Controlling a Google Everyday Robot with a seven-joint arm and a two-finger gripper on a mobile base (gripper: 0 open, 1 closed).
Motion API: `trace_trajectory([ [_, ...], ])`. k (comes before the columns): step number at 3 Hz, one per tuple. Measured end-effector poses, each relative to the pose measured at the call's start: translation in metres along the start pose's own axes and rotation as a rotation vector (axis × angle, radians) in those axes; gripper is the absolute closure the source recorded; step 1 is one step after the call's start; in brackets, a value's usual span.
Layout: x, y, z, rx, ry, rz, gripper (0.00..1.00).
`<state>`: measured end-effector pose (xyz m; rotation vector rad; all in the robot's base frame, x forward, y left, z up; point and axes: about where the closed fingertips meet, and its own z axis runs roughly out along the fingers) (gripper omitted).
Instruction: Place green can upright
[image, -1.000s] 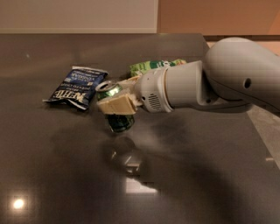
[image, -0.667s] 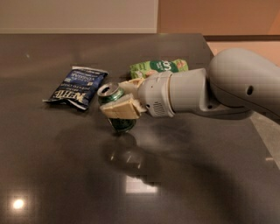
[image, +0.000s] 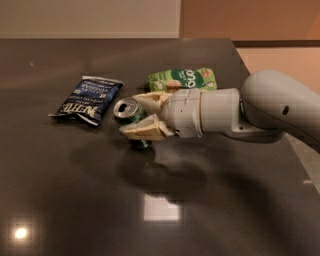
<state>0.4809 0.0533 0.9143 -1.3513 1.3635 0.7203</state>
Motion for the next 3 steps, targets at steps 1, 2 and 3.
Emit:
trace_trajectory([
  [1, 0.005, -0.008, -0.002, -0.015, -0.066, -0.021, 1.0],
  [2, 0.008, -0.017, -0.004, -0.018, -0.111, 0.004, 1.0],
  [3, 0.01, -0.025, -0.005, -0.013, -0.13, 0.06, 1.0],
])
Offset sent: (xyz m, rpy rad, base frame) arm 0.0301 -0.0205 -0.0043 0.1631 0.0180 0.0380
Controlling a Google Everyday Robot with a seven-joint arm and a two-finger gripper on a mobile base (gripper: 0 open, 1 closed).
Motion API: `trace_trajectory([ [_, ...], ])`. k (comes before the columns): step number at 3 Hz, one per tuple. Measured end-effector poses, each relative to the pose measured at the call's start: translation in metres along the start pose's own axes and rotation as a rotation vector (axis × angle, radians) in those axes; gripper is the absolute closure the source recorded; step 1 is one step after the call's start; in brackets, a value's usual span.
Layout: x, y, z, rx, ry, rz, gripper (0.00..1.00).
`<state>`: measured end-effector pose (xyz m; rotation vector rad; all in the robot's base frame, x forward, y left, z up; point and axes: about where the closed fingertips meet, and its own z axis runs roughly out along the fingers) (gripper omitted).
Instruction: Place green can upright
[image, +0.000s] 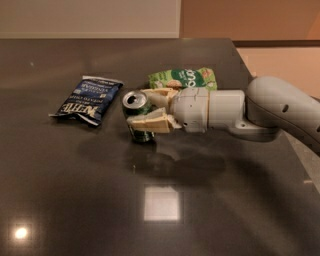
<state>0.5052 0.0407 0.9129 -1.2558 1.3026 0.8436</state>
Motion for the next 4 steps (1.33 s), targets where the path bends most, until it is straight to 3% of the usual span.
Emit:
trace_trajectory([
  [2, 0.008, -0.009, 0.0, -0.005, -0.025, 0.107, 1.0],
  [4, 0.014, -0.009, 0.001, -0.034, -0.064, 0.123, 1.0],
])
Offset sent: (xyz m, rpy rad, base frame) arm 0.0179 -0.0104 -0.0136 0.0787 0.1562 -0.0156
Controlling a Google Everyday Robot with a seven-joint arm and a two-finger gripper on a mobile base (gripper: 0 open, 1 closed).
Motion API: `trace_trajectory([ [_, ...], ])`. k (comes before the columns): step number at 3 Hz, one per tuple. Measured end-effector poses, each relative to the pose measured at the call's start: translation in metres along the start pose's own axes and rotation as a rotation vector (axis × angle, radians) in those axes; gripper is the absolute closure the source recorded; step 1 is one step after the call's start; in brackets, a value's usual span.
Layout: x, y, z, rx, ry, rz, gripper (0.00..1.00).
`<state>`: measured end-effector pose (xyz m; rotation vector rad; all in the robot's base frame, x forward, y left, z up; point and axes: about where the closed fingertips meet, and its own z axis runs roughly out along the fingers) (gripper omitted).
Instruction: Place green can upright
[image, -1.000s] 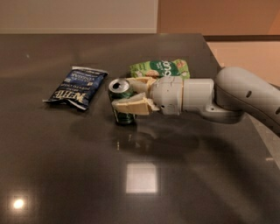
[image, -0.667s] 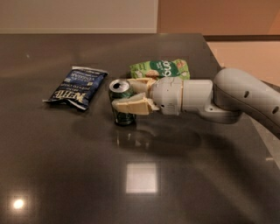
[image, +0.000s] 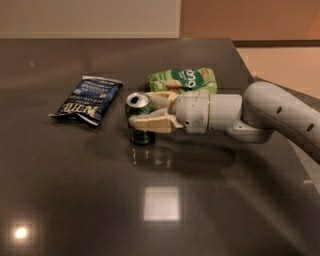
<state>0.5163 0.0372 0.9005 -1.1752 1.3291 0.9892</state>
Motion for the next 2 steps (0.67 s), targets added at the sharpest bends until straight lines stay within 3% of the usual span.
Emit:
trace_trajectory([
  [2, 0.0014, 0.0028, 0.0036, -0.016, 0.002, -0.005, 0.59],
])
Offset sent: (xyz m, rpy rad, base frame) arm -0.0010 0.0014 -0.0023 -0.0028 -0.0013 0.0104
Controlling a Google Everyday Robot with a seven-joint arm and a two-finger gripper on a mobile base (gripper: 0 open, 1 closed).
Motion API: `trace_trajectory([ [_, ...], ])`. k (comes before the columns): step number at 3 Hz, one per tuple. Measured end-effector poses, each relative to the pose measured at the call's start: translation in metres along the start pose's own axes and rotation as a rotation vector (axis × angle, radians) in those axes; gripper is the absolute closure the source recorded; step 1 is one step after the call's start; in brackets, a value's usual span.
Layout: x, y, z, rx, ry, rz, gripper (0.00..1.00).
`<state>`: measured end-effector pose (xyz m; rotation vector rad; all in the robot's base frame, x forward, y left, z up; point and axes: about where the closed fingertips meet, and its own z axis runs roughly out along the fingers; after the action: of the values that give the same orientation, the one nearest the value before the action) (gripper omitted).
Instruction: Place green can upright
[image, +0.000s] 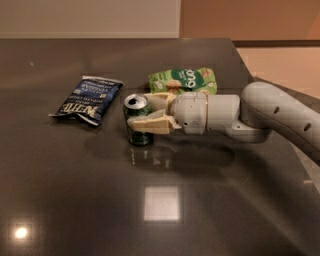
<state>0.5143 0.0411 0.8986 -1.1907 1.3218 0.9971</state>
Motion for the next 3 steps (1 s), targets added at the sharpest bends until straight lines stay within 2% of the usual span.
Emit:
trace_trajectory([
  [2, -0.0018, 0.0024, 0.0039, -0.008, 0.0, -0.003, 0.13],
  [3, -0.0027, 0.0036, 0.0059, -0.012, -0.001, -0.004, 0.0],
])
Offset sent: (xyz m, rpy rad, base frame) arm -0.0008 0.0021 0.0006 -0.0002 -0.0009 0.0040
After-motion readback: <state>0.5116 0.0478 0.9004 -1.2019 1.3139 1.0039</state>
